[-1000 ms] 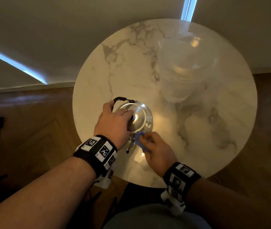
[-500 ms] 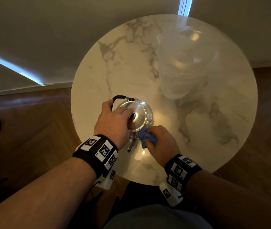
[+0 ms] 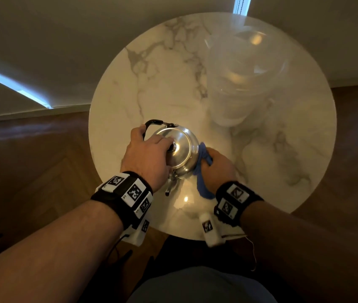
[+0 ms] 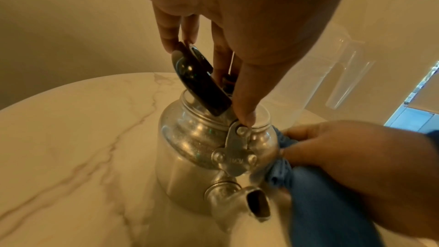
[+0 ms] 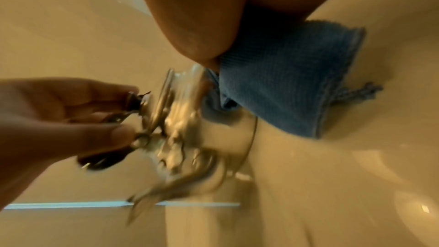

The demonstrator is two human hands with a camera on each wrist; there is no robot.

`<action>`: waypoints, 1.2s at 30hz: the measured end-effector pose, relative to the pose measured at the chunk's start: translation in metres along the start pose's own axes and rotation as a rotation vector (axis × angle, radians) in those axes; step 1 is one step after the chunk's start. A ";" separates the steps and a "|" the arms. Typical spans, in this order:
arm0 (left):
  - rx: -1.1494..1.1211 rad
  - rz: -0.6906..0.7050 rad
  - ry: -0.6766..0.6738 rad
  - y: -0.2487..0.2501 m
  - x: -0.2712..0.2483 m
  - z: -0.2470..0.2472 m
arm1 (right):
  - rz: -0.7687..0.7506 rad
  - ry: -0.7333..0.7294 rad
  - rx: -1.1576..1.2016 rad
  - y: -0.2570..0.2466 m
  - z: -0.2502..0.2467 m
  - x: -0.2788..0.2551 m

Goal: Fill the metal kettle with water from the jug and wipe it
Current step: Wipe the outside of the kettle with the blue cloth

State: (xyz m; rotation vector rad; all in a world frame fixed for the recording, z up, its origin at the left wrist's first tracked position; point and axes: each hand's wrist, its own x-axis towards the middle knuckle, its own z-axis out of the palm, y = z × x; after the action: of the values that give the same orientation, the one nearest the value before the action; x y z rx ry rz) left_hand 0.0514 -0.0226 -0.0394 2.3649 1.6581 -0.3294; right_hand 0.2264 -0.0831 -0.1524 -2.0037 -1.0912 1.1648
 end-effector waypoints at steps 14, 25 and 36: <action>-0.024 0.017 -0.002 -0.004 0.000 0.002 | 0.402 -0.139 0.325 -0.005 0.034 -0.024; -0.037 0.009 -0.008 -0.001 -0.001 -0.002 | 0.093 -0.114 -0.226 -0.033 -0.011 0.020; -0.037 0.031 -0.023 0.000 0.000 -0.003 | -0.004 -0.115 -0.166 -0.055 -0.015 0.051</action>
State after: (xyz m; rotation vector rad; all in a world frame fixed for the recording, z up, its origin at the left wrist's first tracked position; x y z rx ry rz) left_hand 0.0513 -0.0219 -0.0362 2.3483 1.6020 -0.3170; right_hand 0.2345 -0.0121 -0.1235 -2.0789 -1.2855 1.2362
